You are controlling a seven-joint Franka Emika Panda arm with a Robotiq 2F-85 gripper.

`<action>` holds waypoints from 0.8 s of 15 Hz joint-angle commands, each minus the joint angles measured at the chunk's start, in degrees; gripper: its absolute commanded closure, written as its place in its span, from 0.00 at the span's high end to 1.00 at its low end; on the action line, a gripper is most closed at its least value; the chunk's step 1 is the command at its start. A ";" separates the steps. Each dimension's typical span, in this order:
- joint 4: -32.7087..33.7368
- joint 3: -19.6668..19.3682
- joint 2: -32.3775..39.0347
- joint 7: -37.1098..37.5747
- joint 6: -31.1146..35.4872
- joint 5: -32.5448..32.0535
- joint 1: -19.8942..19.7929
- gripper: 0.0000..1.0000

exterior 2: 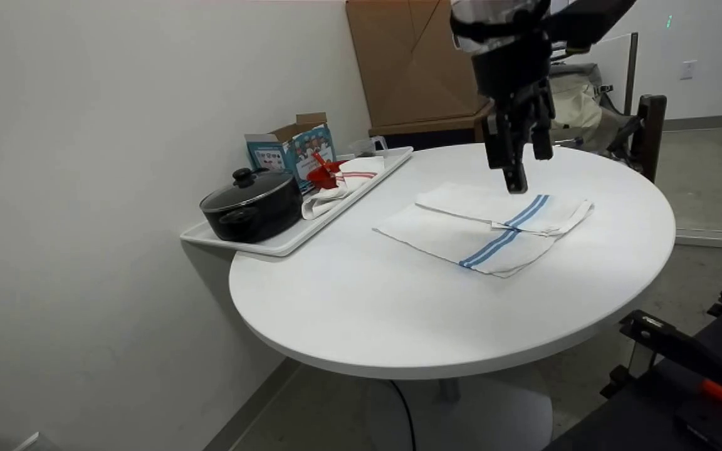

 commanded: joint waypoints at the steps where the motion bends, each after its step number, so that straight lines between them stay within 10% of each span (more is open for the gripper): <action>1: 3.36 0.75 8.85 3.24 3.40 -9.17 -0.89 1.00; 12: 7.46 -3.25 24.12 17.28 14.08 -26.78 4.03 1.00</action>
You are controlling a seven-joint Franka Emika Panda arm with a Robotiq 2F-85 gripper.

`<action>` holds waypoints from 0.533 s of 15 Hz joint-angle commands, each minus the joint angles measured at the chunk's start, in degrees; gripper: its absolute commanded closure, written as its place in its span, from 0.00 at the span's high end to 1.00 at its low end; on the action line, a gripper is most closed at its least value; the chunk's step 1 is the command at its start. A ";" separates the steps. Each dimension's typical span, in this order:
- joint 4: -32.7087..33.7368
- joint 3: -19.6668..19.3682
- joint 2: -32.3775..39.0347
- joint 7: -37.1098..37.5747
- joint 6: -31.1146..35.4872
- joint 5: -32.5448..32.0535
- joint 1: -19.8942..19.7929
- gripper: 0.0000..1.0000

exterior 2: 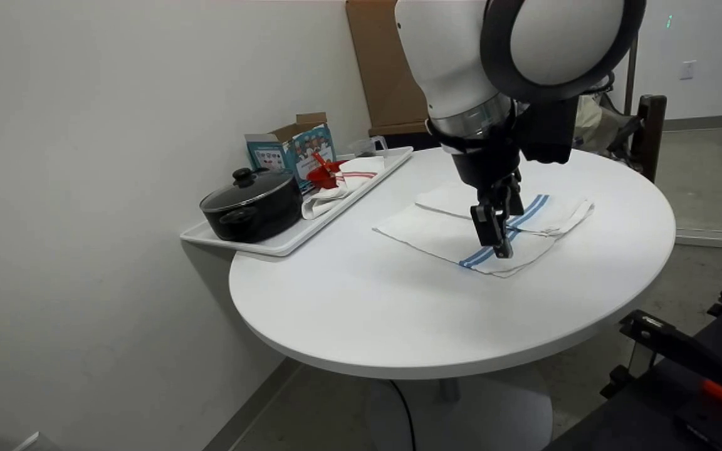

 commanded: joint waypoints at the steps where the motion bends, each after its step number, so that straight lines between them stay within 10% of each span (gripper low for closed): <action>1: 2.28 -2.80 5.27 3.37 2.85 -3.25 2.51 1.00; 7: 4.70 -5.42 8.12 2.59 3.88 -3.88 2.67 0.99; 8: 4.96 -5.72 8.63 2.99 4.29 -3.93 2.99 0.77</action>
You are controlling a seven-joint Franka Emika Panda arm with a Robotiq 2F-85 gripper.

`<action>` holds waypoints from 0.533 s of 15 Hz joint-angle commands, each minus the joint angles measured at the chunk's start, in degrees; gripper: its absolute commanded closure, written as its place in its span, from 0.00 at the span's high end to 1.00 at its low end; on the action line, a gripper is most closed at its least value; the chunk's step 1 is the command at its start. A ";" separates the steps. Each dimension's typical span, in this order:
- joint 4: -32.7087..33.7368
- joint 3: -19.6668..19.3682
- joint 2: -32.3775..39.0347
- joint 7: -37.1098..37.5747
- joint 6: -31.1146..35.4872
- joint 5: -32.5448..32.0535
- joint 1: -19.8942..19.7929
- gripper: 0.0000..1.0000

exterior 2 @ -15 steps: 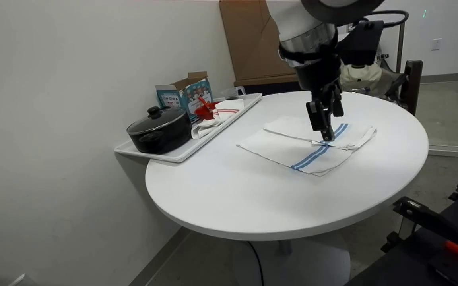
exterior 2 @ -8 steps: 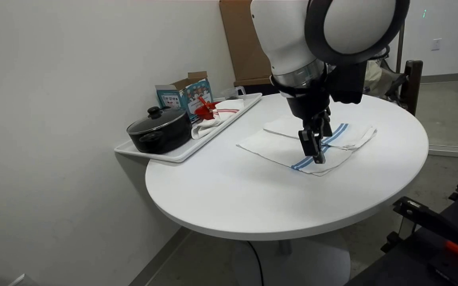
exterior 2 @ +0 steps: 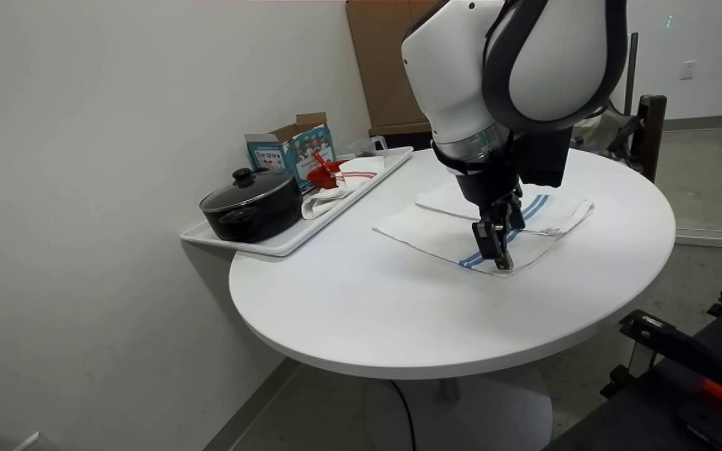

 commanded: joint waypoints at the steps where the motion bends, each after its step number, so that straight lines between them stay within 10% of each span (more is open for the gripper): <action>1: 1.78 -2.12 2.59 1.11 2.25 -1.38 2.13 0.74; 4: 1.92 -1.03 3.69 1.52 3.07 -1.77 1.89 0.62; 8: 1.71 -0.41 3.88 1.44 3.35 -1.32 3.19 0.97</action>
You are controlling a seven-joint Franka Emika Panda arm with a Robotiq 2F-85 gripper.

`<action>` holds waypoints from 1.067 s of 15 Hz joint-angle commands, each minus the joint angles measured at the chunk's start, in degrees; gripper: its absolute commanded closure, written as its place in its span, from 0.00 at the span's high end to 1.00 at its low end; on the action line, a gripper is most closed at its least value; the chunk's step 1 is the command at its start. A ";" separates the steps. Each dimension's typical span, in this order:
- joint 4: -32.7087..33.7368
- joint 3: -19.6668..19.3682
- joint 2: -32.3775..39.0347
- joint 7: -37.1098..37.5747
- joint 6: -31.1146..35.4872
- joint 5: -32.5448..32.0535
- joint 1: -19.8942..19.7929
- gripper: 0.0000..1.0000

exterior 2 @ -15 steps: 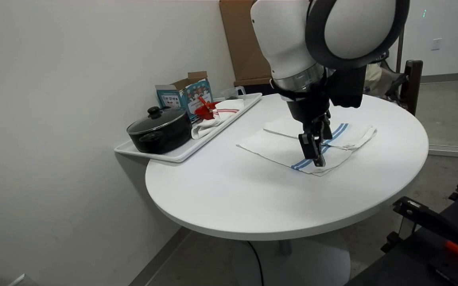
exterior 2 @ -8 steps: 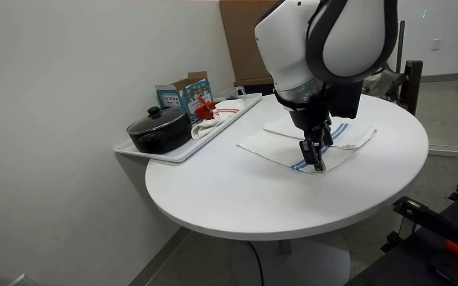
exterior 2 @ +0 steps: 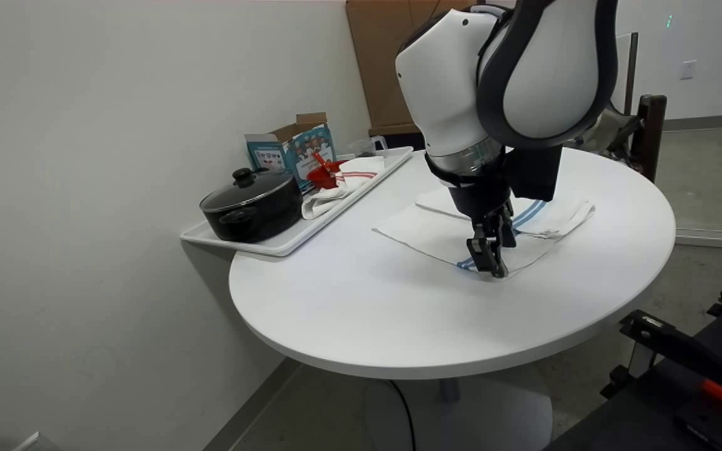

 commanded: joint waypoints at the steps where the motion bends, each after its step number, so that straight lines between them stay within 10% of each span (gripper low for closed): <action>1: 0.52 0.27 1.23 1.48 1.46 -1.12 1.51 0.99; 11: 0.30 1.70 1.92 1.80 3.12 0.48 3.23 1.00; 16: 0.44 0.72 2.46 2.75 3.36 -1.11 3.99 0.50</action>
